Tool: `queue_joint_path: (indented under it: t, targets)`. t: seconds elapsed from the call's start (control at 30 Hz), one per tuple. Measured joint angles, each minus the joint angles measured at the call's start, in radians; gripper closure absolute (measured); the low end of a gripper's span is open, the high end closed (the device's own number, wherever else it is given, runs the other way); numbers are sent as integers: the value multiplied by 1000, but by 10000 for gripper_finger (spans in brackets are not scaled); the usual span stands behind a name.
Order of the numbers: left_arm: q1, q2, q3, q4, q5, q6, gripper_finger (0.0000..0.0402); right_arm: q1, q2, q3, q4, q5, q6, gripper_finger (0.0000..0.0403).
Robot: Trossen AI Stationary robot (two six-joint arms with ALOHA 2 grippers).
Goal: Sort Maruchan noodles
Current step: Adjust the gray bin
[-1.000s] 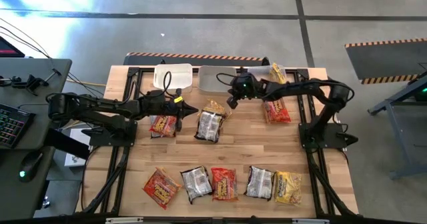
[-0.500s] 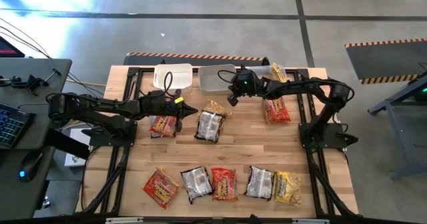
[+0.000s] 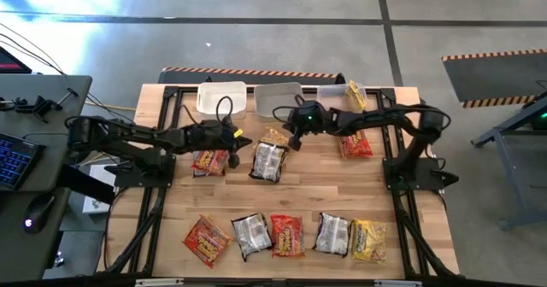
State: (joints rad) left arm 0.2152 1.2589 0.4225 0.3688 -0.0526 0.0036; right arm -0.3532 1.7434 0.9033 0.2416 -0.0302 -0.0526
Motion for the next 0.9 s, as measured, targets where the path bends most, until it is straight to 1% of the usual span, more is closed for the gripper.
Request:
queue_joint_path:
  t: [0.13,0.23,0.33,0.43,0.53,0.7,0.9]
  targets:
    - [-27,3,0,-6,-82,-3,401,-7,90,78,-8,4,15,403]
    - [-44,2,0,-10,-92,-3,401,-7,166,170,-61,11,24,403]
    - [-57,2,0,-14,-93,-3,401,-5,233,264,-152,71,27,403]
    - [-73,2,0,-20,-120,-3,401,-6,274,322,-201,133,55,403]
    - [-84,2,0,-36,-145,-3,401,-10,275,333,-187,141,92,403]
    - [-93,2,0,-62,-154,-3,401,-26,274,334,-164,169,143,403]
    - [-108,2,0,-70,-167,-3,401,-27,265,333,-123,139,114,403]
